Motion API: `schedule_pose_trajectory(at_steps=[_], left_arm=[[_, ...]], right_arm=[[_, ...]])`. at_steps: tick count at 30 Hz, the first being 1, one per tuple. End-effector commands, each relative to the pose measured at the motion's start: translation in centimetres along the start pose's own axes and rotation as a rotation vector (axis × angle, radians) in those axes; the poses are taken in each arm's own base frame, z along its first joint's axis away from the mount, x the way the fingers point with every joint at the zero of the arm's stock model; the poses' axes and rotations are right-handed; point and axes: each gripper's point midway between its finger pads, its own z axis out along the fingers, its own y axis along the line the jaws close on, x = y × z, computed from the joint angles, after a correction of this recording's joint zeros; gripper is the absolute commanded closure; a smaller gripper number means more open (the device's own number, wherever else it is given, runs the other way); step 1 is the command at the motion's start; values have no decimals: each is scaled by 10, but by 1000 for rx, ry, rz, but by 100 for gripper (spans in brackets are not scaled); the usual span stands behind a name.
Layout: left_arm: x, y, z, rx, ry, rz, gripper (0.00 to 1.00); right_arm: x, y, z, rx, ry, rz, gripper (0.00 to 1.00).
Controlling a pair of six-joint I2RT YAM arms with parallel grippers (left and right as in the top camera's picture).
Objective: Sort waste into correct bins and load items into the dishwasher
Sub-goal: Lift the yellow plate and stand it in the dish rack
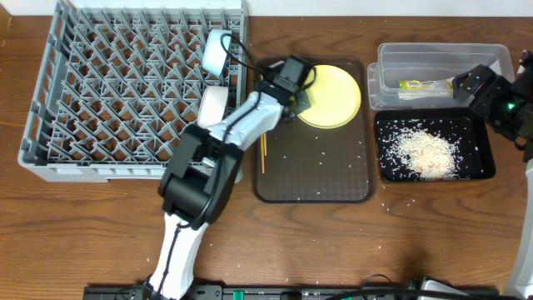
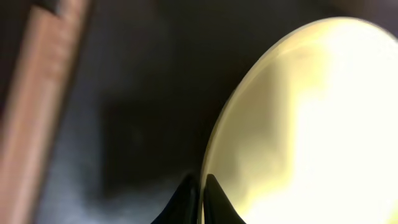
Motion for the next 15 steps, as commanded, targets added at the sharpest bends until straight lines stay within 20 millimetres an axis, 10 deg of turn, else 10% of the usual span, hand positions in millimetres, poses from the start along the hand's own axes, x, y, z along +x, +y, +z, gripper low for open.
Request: schedule_pose_trajectory(at_steps=[1,15], left_arm=[[-28,-19,-50,79,-64,38,92],[-89,-24,-183,170,-255,189,93]], right_arm=[[-5,2,-3,-4,-12,3,1],[-5,2,-3,-4,-12,3,1]])
